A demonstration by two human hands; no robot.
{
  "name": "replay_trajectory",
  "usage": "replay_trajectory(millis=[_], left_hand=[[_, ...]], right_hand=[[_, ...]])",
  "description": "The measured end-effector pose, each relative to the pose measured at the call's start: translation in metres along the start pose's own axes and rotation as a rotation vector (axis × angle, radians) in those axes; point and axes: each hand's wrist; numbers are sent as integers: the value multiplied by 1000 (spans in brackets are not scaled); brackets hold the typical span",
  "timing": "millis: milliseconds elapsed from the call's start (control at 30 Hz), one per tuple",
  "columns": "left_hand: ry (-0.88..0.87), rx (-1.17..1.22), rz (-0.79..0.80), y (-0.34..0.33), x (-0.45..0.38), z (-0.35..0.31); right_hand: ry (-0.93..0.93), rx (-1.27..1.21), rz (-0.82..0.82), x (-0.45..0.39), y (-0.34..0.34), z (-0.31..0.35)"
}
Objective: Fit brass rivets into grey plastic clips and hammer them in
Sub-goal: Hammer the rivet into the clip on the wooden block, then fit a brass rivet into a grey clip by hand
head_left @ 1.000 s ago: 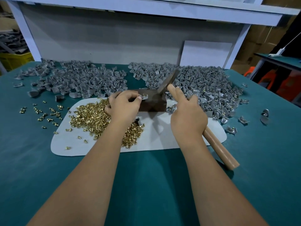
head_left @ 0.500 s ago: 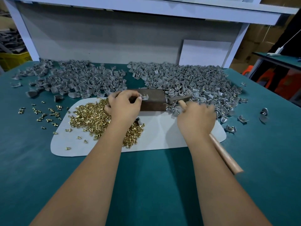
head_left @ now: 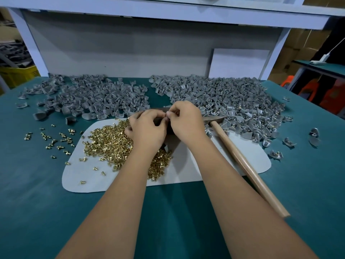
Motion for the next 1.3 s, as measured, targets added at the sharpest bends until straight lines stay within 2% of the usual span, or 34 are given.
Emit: replay_trajectory(millis=[600,833,1000,1067,1133,1200,1300], left_hand=[[-2,-64,-46,-4,-1,-1],[18,-68,-50,-5,0,-1],[6,-36,-32,-4,-1,1],[1,-24,-19,-3,-2,1],[-1,-12,-3,-3,-2,0],[2,-6,7,-3,-1,1],[4,-4,14,-3,-1,1]], right_hand=[[32,-108,-196,9,-12,-7],[56,-162,-209,11,-11,-10],[68,-202,-124,12,-4,-13],[42,-220,-157,13,4,-11],[-44,-164,-262,12,18,-14],[-129,56,-333,14,36,-22],[-181,445,-292,25,61,-36]])
Point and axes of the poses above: each hand's wrist, its own x-axis away from the middle knuckle, its own y-axis out of the back of the hand, z = x × y, and after that the axes turned 5 degrees about -x, right-handed
